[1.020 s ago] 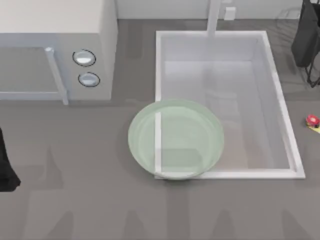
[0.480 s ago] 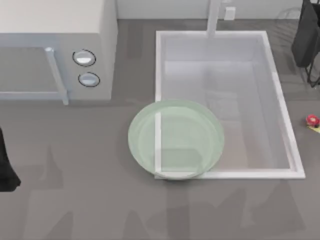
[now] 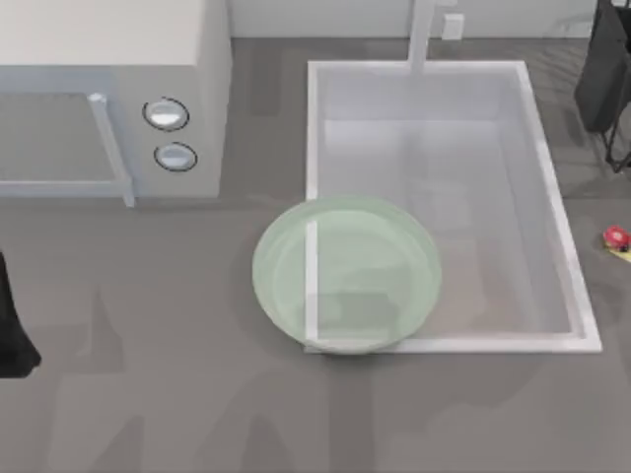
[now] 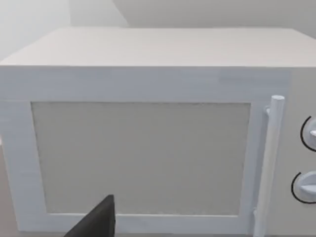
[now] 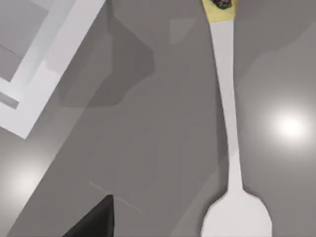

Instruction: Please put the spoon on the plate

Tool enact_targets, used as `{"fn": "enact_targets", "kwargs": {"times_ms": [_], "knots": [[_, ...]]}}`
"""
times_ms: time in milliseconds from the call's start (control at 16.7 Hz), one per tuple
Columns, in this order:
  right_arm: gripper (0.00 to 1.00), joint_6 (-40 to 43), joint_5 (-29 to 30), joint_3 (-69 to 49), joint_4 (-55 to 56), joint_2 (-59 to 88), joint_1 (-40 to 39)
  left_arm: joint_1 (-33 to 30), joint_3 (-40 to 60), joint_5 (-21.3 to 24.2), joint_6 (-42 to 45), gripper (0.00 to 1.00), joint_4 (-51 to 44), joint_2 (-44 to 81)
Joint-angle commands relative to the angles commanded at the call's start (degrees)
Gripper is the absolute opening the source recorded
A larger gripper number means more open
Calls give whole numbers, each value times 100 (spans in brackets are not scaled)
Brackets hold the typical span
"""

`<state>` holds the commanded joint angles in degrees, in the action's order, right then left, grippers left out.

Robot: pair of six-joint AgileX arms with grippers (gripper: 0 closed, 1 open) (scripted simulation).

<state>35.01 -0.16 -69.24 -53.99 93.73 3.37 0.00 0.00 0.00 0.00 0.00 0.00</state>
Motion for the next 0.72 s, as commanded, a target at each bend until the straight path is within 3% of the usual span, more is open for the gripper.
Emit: {"fn": "enact_targets", "kwargs": {"times_ms": [360, 720], "knots": [[100, 646, 2, -1417, -889, 1572, 72, 0, 0, 0, 0, 100, 0, 0], [100, 695, 3, -1528, -943, 1699, 47, 0, 0, 0, 0, 100, 0, 0]]}}
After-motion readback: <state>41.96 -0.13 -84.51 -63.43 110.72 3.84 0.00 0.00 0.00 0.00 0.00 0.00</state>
